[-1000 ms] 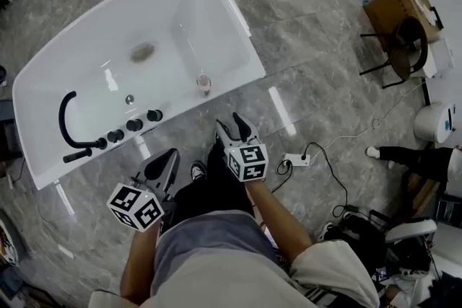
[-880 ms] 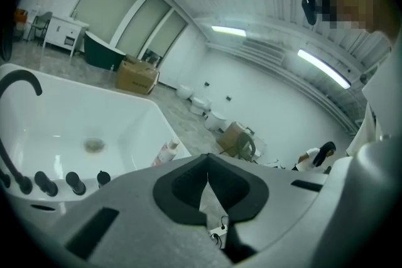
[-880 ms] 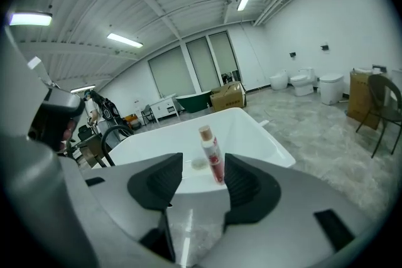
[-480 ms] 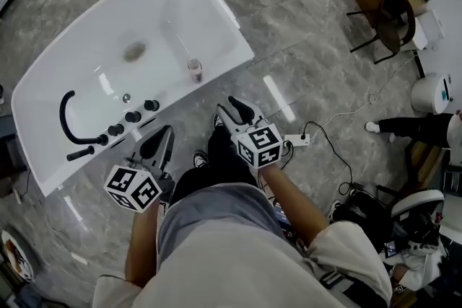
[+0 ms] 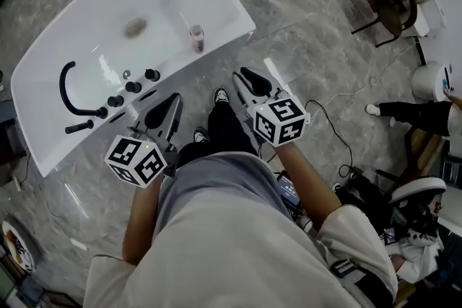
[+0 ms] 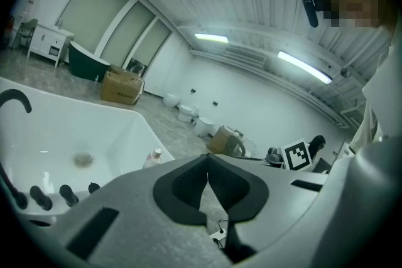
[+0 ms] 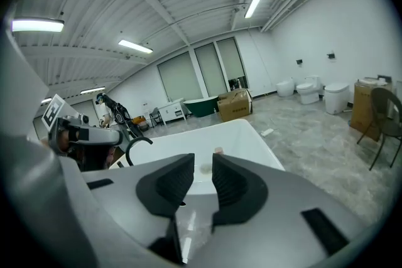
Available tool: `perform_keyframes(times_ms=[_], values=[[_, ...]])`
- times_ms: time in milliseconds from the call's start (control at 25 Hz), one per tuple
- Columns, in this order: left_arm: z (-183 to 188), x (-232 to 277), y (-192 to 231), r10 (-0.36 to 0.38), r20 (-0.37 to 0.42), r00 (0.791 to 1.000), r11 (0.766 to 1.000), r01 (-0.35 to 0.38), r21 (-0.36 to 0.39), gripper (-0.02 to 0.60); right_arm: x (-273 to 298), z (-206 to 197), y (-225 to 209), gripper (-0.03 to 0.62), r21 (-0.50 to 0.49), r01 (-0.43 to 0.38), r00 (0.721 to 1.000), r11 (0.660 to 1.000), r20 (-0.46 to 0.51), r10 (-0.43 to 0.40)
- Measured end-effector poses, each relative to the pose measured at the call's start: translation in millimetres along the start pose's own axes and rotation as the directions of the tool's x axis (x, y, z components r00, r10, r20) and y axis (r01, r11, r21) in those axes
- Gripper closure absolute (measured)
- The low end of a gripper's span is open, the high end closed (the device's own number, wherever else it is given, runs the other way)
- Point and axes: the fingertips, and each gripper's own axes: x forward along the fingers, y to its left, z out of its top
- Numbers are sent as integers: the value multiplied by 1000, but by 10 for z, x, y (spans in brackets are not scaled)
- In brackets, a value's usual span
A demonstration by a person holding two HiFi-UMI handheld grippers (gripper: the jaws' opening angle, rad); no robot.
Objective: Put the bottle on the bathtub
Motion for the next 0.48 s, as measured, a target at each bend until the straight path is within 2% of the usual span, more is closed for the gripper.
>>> perform_keyframes(times_ms=[360, 480], values=[[-14, -90, -304, -21, 19, 1000, 999, 20, 31, 574, -374, 63, 286, 524, 5, -68, 998, 998, 11, 68], [21, -188, -356, -3, 30, 1000, 998, 1, 61, 574, -520, 122, 428, 542, 20, -68, 997, 997, 44, 67]])
